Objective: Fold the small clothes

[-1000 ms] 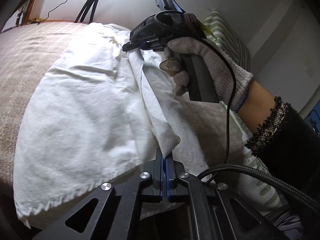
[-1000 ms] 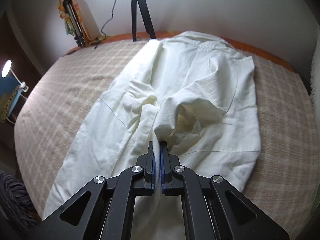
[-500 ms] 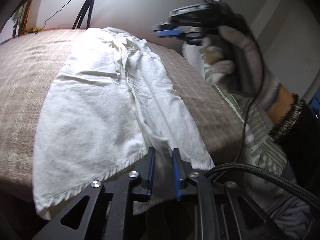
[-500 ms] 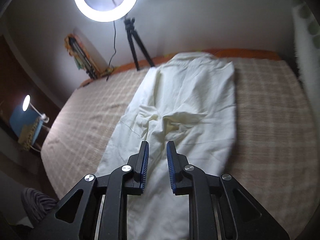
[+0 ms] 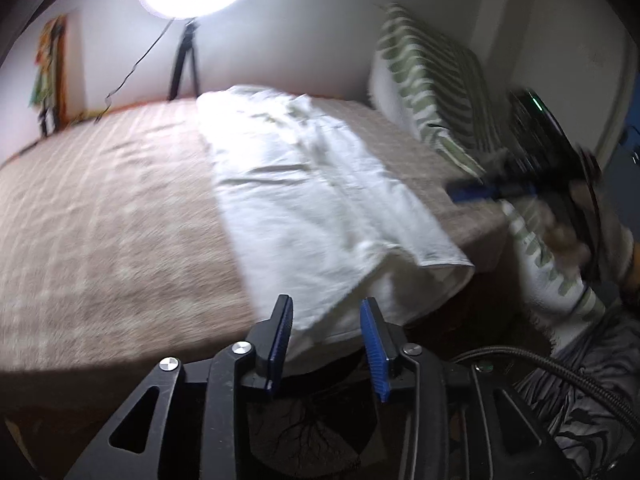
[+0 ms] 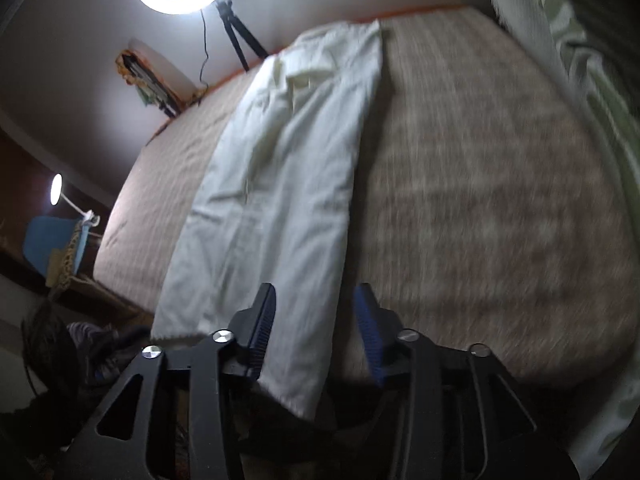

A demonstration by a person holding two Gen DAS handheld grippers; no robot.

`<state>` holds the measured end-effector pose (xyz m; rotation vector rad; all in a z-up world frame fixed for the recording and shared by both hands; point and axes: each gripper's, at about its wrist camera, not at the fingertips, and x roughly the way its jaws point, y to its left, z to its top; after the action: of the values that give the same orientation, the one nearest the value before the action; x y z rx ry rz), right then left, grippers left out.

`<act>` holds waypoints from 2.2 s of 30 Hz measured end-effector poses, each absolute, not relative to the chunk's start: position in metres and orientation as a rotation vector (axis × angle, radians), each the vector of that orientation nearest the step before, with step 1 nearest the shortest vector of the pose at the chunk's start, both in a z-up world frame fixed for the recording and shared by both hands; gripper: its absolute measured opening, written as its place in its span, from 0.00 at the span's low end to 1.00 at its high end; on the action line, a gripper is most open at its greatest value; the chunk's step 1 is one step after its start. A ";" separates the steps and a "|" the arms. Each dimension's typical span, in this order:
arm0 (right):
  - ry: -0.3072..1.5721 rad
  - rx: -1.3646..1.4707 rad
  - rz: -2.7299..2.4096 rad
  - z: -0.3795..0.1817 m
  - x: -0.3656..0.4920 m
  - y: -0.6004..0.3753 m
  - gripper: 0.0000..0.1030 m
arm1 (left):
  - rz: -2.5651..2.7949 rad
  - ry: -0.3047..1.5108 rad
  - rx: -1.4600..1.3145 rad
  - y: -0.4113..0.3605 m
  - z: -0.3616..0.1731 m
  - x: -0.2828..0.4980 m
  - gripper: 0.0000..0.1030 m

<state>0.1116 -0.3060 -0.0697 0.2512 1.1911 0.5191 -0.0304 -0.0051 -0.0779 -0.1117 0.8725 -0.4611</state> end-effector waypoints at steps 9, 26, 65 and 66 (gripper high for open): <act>1.294 0.265 0.590 -0.097 0.100 -0.295 0.40 | -0.486 1.052 -0.505 0.035 -0.109 0.008 0.40; 1.220 0.316 0.640 -0.084 0.080 -0.305 0.06 | -0.455 1.056 -0.486 0.045 -0.114 0.012 0.03; 1.457 0.484 0.748 -0.132 0.092 -0.302 0.14 | -0.429 1.181 -0.364 0.017 -0.115 0.029 0.18; 1.450 0.489 0.756 -0.130 0.092 -0.301 0.11 | -0.441 1.187 -0.391 0.019 -0.116 0.029 0.13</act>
<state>0.0919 -0.3012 -0.1297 0.4889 1.4497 0.7562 0.0293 0.0186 -0.1158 -0.3913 1.1868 -0.4409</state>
